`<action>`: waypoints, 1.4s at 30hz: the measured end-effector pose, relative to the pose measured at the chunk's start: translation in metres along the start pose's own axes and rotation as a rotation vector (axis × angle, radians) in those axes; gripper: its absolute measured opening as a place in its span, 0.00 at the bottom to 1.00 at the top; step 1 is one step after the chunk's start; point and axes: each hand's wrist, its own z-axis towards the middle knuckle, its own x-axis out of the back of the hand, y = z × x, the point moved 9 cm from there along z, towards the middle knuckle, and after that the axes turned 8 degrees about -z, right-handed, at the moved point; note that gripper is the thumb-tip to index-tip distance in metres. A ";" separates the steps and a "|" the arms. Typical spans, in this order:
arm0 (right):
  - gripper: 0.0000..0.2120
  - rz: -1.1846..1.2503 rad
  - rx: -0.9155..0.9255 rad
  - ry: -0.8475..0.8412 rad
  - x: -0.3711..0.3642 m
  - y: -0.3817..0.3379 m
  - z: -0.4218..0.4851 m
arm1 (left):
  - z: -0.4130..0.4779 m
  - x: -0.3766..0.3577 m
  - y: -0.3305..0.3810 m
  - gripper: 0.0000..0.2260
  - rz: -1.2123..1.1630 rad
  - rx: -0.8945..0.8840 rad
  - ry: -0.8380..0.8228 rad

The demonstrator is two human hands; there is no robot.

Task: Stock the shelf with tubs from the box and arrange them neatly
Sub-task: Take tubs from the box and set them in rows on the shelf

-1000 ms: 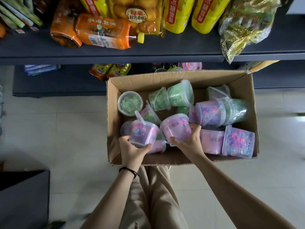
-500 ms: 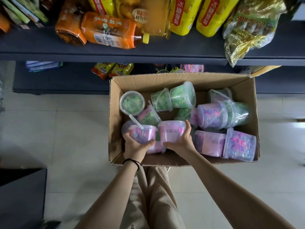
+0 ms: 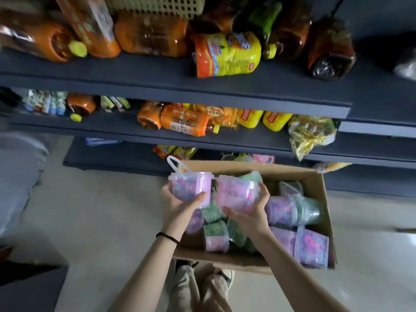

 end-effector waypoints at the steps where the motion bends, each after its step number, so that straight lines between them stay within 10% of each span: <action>1: 0.56 0.048 0.019 0.003 0.004 -0.023 -0.003 | -0.003 0.002 0.026 0.34 -0.027 -0.034 0.005; 22: 0.58 0.152 0.783 0.053 0.073 -0.442 -0.037 | -0.011 0.055 0.419 0.50 -0.300 -0.554 -0.087; 35: 0.50 -0.011 0.584 0.392 0.067 -0.501 0.056 | 0.116 0.016 0.495 0.45 0.374 -0.614 0.052; 42: 0.54 -0.030 0.595 0.527 0.103 -0.515 0.096 | 0.162 -0.044 0.519 0.38 0.347 -0.656 -0.047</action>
